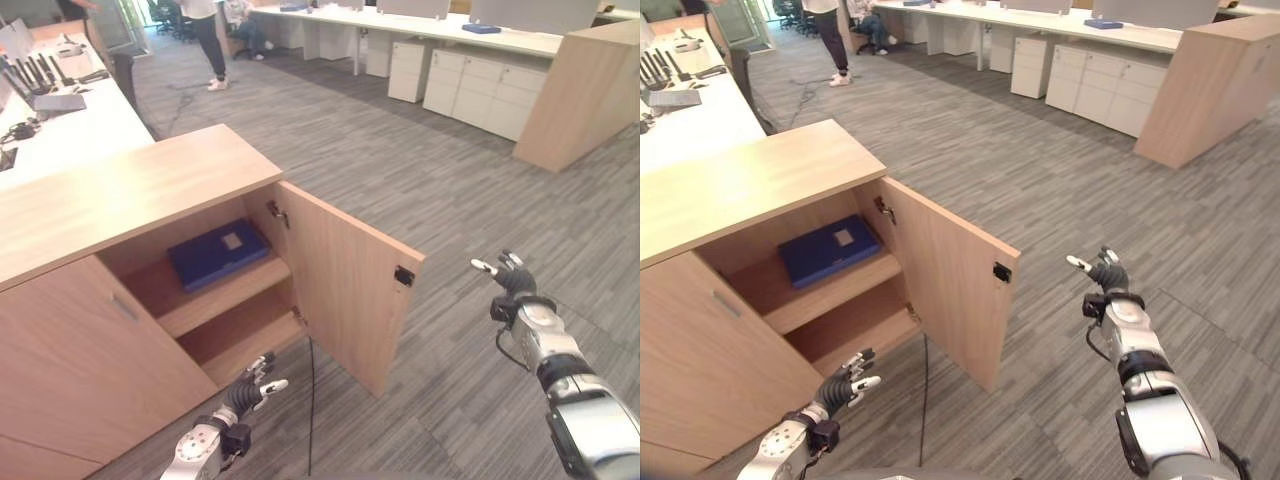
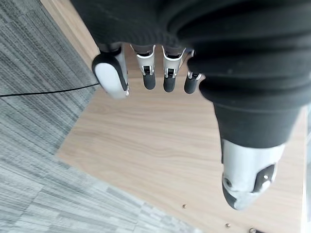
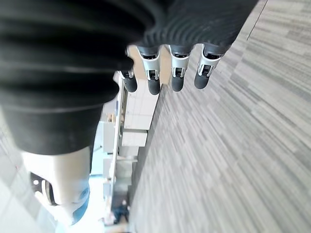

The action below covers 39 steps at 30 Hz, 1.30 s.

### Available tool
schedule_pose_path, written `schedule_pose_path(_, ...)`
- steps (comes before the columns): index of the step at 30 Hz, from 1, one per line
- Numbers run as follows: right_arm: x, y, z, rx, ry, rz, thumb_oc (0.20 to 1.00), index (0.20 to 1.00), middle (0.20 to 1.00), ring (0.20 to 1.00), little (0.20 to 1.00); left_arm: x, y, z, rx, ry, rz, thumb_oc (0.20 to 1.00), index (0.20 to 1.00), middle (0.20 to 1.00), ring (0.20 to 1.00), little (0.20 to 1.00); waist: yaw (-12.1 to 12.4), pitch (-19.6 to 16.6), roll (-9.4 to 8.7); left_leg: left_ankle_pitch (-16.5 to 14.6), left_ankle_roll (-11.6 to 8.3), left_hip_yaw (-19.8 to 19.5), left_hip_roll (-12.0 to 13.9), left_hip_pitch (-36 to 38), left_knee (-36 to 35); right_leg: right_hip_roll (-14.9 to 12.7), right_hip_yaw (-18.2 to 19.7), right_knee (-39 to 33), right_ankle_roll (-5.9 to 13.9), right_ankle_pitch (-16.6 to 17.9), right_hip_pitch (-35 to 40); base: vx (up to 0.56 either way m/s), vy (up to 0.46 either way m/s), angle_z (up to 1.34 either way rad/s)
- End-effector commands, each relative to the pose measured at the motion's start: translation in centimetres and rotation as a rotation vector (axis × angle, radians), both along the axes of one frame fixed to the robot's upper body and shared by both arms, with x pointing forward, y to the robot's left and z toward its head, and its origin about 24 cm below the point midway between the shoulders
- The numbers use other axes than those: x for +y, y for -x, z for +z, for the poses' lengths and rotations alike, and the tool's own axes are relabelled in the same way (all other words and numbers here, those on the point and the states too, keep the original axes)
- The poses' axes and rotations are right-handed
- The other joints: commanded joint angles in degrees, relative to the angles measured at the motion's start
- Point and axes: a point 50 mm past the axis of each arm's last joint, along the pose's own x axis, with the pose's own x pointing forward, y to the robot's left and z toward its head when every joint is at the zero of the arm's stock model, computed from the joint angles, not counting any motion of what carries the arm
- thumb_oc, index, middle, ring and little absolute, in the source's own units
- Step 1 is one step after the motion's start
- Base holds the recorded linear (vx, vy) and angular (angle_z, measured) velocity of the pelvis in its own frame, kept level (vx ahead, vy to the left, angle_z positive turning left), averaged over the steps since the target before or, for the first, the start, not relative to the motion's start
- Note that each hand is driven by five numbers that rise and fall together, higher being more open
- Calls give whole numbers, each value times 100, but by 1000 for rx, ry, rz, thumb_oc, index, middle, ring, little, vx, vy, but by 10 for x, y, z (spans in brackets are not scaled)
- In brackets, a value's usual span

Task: Put the empty folder in the office cabinet

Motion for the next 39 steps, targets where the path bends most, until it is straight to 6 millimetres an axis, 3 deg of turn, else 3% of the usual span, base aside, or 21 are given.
schedule_pose_path(1, 10, -15, 9, -28, -8, 3, 1000, 1000, 1000, 1000, 1000, 3, -17, 18, -85, 9, -51, 1000, 1000, 1000, 1000, 1000, 99, -38, -386, -179, -126, -83, 138, -170, 339, -254, 86, 144, 139, -630, 167, 17, 63, 7)
schedule_pose_path(6, 50, -26, -4, 15, -55, 82, 1000, 1000, 1000, 1000, 1000, 1, -15, 17, -76, 5, -61, 1000, 1000, 1000, 1000, 1000, 241, -54, -386, -171, -91, -162, 99, -132, 253, -276, 47, 127, 153, -635, 195, 16, 24, 13)
schedule_pose_path(11, 88, -21, -23, 51, -104, 176, 1000, 1000, 1000, 1000, 1000, 2, -19, 18, -87, 1, -39, 1000, 1000, 1000, 1000, 1000, 272, -53, -358, -156, -85, -187, 81, -105, 200, -289, 22, 123, 155, -650, 215, 0, 0, 0)
schedule_pose_path(14, 106, -14, -35, 66, -140, 222, 1000, 1000, 1000, 1000, 1000, 3, -21, 19, -100, -2, -20, 1000, 1000, 1000, 1000, 1000, 259, -44, -347, -154, -83, -209, 78, -95, 198, -293, 16, 126, 149, -655, 226, 0, 0, 0)
schedule_pose_path(16, 130, 1, -52, 82, -191, 293, 1000, 1000, 1000, 1000, 1000, 6, -23, 20, -111, 11, 42, 1000, 1000, 1000, 1000, 1000, 213, -31, -328, -148, -89, -234, 75, -82, 198, -294, 5, 139, 142, -663, 234, 0, 0, 0)
schedule_pose_path(21, 157, 32, -68, 74, -257, 424, 1000, 1000, 1000, 1000, 1000, 13, -25, 21, -130, 15, 139, 1000, 1000, 1000, 1000, 1000, 122, -17, -314, -130, -115, -293, 96, -85, 199, -301, -36, 153, 128, -692, 250, -5, -4, 2)
schedule_pose_path(28, 159, 74, -70, 36, -270, 556, 1000, 1000, 1000, 1000, 1000, 25, -17, 14, -116, 0, 272, 1000, 1000, 1000, 1000, 1000, 125, -6, -297, -43, -198, -564, 112, -287, 215, -336, -201, 139, 129, -700, 215, -26, -24, 20)
schedule_pose_path(34, 152, 75, -59, -41, -246, 530, 1000, 1000, 1000, 1000, 1000, 24, -30, 17, -147, -26, 311, 1000, 1000, 1000, 1000, 1000, 394, 232, -298, 163, -419, -909, 118, -1130, 562, -507, -1015, 91, 190, -681, 241, -103, 8, 65)
schedule_pose_path(36, 148, 74, -54, -62, -226, 530, 1000, 1000, 1000, 1000, 1000, 22, -31, 18, -153, -25, 300, 1000, 1000, 1000, 1000, 1000, 356, 306, -335, 220, -411, -248, 357, -1382, 850, -648, -1362, 93, 219, -635, 236, -161, 149, 85)
schedule_pose_path(38, 148, 69, -49, -78, -219, 527, 1000, 1000, 1000, 1000, 1000, 21, -30, 19, -153, -26, 272, 1000, 1000, 1000, 1000, 1000, 254, 257, -331, 278, -392, 747, 765, -1350, 997, -746, -1693, 130, 252, -612, 257, -60, 213, 109)
schedule_pose_path(39, 147, 68, -47, -87, -219, 521, 1000, 1000, 1000, 1000, 1000, 23, -28, 19, -149, -31, 260, 1000, 1000, 1000, 1000, 1000, 256, 238, -317, 260, -402, 995, 865, -1281, 1041, -756, -1757, 148, 263, -626, 326, 4, 186, 136)
